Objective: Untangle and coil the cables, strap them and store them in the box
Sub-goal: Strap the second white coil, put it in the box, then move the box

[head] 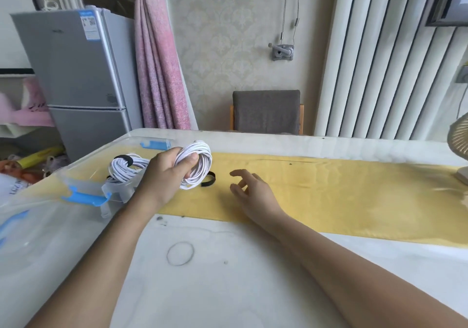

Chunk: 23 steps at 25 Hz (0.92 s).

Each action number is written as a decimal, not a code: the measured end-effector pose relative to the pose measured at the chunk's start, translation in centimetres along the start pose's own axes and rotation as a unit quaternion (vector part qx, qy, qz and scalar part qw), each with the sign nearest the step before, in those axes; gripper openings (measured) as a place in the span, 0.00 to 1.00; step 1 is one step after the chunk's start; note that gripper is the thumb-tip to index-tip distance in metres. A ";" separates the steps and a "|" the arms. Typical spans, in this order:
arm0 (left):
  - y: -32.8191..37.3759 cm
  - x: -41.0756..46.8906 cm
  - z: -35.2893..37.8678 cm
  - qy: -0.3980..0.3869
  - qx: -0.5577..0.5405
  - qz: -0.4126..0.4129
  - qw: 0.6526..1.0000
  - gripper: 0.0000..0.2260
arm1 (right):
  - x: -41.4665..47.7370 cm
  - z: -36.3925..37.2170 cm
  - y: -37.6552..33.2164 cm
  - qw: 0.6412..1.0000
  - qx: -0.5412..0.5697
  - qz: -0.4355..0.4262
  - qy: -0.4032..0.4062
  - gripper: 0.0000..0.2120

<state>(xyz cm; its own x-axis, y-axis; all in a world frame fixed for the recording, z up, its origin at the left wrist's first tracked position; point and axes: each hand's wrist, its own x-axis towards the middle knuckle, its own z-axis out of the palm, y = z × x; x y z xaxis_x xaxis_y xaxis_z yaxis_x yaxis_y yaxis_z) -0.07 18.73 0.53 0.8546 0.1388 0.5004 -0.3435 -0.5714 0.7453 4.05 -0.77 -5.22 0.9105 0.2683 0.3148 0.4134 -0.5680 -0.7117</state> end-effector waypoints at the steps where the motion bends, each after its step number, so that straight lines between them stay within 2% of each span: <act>1: -0.1 0.0 0.1 0.010 0.014 0.000 1.000 0.17 | 1.2 1.0 -0.3 1.000 -0.007 0.002 -0.012 0.16; 6: -0.4 0.2 0.5 0.052 0.072 0.009 0.996 0.15 | 4.5 3.7 -1.0 0.986 -0.149 -0.002 -0.070 0.18; 8: -0.7 0.2 0.6 0.053 0.082 0.008 0.995 0.16 | 4.8 3.8 -1.0 0.992 -0.122 0.006 -0.037 0.18; 11: -0.9 0.2 0.7 0.044 0.089 0.013 0.995 0.20 | 4.6 3.1 -0.5 0.998 -0.004 0.059 0.038 0.11; 13: -1.0 0.1 0.9 0.034 0.091 0.015 0.995 0.20 | 3.9 2.5 -0.3 0.999 -0.036 0.031 0.022 0.10; 15: -1.0 -0.1 1.2 0.030 0.096 0.016 0.995 0.20 | 3.3 2.5 -0.3 0.992 -0.123 -0.019 -0.017 0.13; 17: -1.0 -0.3 1.2 0.036 0.099 0.013 0.994 0.20 | 3.2 2.6 -0.3 0.991 -0.125 -0.037 0.001 0.17; 20: -1.1 -0.3 0.7 0.065 0.099 0.005 0.993 0.19 | 3.9 2.3 0.1 0.992 -0.110 -0.015 0.060 0.22; 23: -1.1 -0.2 0.5 0.082 0.089 -0.003 0.993 0.20 | 5.3 2.2 0.8 0.992 -0.119 0.027 0.033 0.30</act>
<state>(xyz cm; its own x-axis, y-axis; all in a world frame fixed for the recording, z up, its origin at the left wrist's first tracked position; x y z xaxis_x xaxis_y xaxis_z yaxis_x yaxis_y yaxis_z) 0.38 18.90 -0.63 0.7768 0.2642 0.5716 -0.2513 -0.7023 0.6660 9.16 1.93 -5.51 0.9271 0.1845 0.3264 0.3473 -0.7503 -0.5625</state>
